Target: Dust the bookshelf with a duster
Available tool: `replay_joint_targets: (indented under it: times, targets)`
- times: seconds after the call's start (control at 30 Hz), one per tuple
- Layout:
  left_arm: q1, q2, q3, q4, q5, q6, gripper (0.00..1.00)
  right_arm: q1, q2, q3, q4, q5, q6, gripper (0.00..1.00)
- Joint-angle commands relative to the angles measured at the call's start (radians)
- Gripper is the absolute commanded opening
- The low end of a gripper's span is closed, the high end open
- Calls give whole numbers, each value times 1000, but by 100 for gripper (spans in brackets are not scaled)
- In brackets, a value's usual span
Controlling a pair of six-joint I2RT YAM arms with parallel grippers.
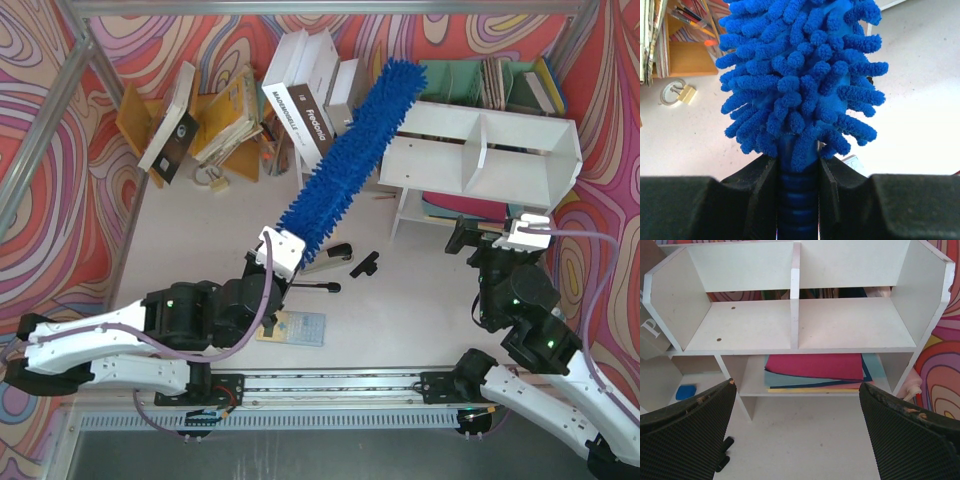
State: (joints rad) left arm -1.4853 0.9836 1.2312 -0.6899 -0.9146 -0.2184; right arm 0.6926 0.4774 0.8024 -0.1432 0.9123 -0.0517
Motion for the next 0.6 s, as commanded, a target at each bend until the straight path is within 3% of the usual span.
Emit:
replay_joint_targets:
  times: [0.0, 0.33, 0.57]
  targets:
    - [36, 10, -39, 14, 48, -46, 0, -3, -11, -3, -10, 2, 7, 99]
    - [90, 54, -81, -22, 214, -107, 0, -2, -11, -3, -11, 2, 10, 99]
    - [84, 34, -35, 38, 320, -26, 0, -2, -11, -3, -12, 2, 10, 99]
